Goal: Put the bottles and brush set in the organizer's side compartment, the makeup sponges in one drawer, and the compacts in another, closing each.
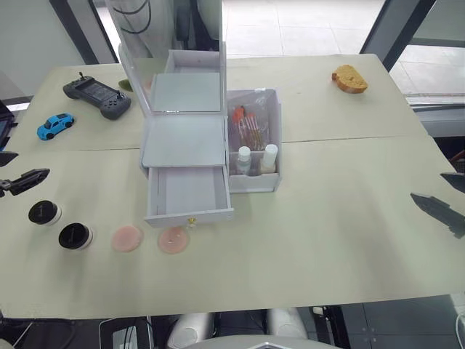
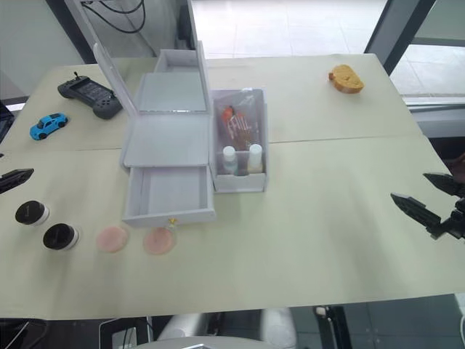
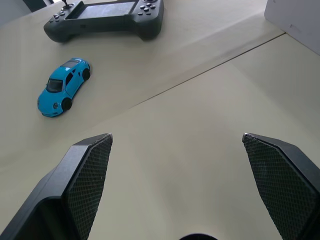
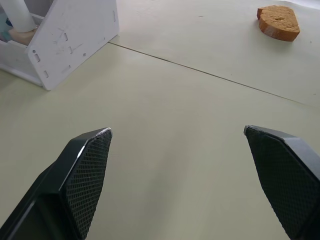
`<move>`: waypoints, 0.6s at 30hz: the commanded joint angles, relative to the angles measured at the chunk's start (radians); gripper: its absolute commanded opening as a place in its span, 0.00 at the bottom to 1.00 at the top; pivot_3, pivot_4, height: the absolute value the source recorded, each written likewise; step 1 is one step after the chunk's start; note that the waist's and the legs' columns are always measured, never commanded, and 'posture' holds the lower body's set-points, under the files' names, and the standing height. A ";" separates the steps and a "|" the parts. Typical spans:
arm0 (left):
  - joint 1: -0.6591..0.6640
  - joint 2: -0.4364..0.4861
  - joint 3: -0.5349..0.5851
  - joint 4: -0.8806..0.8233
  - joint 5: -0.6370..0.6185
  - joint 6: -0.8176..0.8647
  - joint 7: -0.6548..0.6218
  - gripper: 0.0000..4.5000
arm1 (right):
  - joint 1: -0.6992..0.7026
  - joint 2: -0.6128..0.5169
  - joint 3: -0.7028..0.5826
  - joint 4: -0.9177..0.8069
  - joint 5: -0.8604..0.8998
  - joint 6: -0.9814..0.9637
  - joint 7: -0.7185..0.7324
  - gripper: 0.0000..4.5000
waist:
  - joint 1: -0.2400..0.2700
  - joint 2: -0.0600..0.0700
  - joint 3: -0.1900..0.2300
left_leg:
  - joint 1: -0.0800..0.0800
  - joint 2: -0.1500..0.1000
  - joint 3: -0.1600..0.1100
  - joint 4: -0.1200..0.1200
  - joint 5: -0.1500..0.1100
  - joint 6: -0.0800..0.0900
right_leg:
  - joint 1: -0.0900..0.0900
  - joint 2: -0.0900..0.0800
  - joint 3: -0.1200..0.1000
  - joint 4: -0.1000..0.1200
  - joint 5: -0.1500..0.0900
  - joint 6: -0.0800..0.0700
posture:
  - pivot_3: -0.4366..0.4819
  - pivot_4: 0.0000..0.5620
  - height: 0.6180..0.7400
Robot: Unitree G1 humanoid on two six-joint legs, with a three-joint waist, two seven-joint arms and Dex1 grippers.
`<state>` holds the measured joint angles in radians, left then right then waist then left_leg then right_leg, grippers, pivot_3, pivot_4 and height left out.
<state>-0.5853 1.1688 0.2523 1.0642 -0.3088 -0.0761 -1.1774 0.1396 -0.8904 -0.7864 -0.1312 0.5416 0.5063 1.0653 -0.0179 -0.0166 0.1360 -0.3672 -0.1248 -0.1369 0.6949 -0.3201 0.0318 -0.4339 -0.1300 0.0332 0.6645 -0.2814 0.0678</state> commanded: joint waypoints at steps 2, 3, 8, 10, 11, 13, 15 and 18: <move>-0.031 -0.016 0.016 -0.072 -0.003 -0.004 -0.049 1.00 | -0.014 -0.026 0.011 -0.045 0.034 -0.003 0.009 1.00 | 0.000 0.000 0.000 | -0.001 0.000 0.001 0.001 0.000 0.000 | -0.002 0.000 0.000 0.001 0.000 0.000 | 0.48 0.27 0.95; -0.025 -0.022 0.022 -0.122 -0.020 0.028 -0.065 1.00 | -0.028 -0.039 0.031 -0.072 0.047 0.009 0.014 1.00 | 0.000 0.000 0.000 | -0.001 0.000 0.001 0.001 0.000 0.000 | -0.002 0.000 0.000 0.001 0.000 0.000 | 0.48 0.27 0.95; 0.079 -0.041 0.104 -0.459 -0.158 0.269 -0.086 1.00 | -0.197 -0.101 0.199 -0.199 0.165 0.106 0.017 1.00 | -0.013 0.000 0.000 | -0.003 0.002 0.002 0.002 0.000 0.000 | -0.003 0.000 0.003 0.003 0.000 0.000 | 0.48 0.27 0.95; 0.206 -0.050 0.153 -0.672 -0.200 0.354 -0.067 1.00 | -0.301 -0.126 0.303 -0.230 0.186 0.142 0.016 1.00 | -0.027 0.000 0.000 | -0.003 0.003 0.002 0.002 0.000 0.000 | -0.004 0.000 0.003 0.002 0.000 0.000 | 0.48 0.27 0.95; 0.281 -0.058 0.178 -0.780 -0.210 0.385 -0.054 1.00 | -0.355 -0.135 0.352 -0.237 0.193 0.161 0.013 1.00 | -0.028 0.000 0.000 | -0.003 0.003 0.002 0.002 0.000 0.000 | -0.004 0.000 0.003 0.002 0.000 0.000 | 0.48 0.27 0.95; 0.413 -0.073 0.236 -0.976 -0.237 0.461 -0.017 1.00 | -0.479 -0.144 0.441 -0.237 0.212 0.226 -0.020 1.00 | -0.037 0.000 0.000 | -0.003 0.005 0.002 0.000 0.000 0.000 | -0.004 -0.001 0.006 0.001 0.000 0.000 | 0.48 0.27 0.95; 0.493 -0.084 0.290 -1.109 -0.283 0.547 0.009 1.00 | -0.568 -0.146 0.498 -0.231 0.235 0.278 -0.029 1.00 | -0.034 0.000 0.000 | -0.003 0.005 0.002 0.000 0.000 0.001 | -0.005 -0.001 0.006 0.000 0.000 0.000 | 0.48 0.27 0.95; 0.640 -0.128 0.380 -1.322 -0.348 0.665 0.047 1.00 | -0.684 -0.144 0.598 -0.293 0.240 0.287 -0.008 1.00 | -0.026 -0.001 0.001 | -0.003 0.005 0.002 0.001 0.000 0.001 | -0.005 0.000 0.005 0.000 0.000 0.000 | 0.48 0.27 0.95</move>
<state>0.0158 1.0466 0.5554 -0.1358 -0.6082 0.5334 -1.1486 -0.5012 -1.0272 -0.2100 -0.3635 0.7619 0.7888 1.0472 -0.0440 -0.0171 0.1368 -0.3707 -0.1199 -0.1343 0.6954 -0.3206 0.0324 -0.4395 -0.1298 0.0385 0.6632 -0.2813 0.0678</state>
